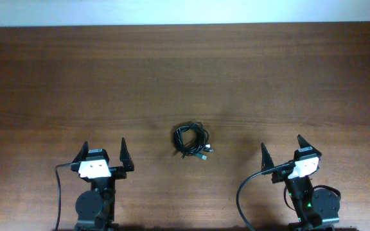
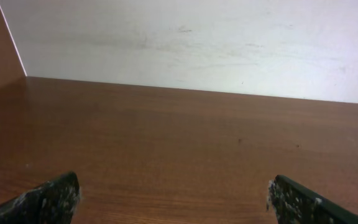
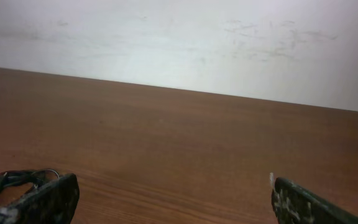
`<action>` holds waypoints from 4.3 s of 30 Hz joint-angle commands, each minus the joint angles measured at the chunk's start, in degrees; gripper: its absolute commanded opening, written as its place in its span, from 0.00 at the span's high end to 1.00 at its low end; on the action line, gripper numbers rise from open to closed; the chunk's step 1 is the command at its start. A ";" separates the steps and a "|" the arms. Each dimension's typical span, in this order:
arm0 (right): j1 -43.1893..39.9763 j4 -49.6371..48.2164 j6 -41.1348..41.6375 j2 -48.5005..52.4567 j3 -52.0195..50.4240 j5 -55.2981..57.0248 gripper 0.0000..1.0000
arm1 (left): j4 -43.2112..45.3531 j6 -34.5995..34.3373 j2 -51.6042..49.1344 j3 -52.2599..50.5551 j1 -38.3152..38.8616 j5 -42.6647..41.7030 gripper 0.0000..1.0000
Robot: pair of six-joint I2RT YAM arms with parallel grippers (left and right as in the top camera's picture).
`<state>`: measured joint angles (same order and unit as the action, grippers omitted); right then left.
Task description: Untangle cables
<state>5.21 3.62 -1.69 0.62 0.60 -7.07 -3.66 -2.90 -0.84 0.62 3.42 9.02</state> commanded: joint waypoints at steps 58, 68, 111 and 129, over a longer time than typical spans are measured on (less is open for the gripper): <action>12.98 39.12 9.42 92.76 62.20 -32.92 0.57 | -37.68 -0.11 -102.14 67.30 4.17 -37.70 1.00; 20.85 25.68 15.85 105.88 62.20 -22.71 0.55 | -37.51 -0.15 -104.19 67.30 4.22 -37.73 0.98; 29.66 20.70 29.64 105.90 66.16 -2.67 0.78 | -37.75 -4.59 -104.21 67.14 5.18 -31.67 0.76; 32.39 23.82 31.15 105.96 64.02 -2.73 0.50 | -35.78 -4.61 -104.50 66.69 5.68 -31.47 0.76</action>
<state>37.23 27.59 28.75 106.15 65.73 -10.52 -39.79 -7.38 -104.57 67.35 8.99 -22.46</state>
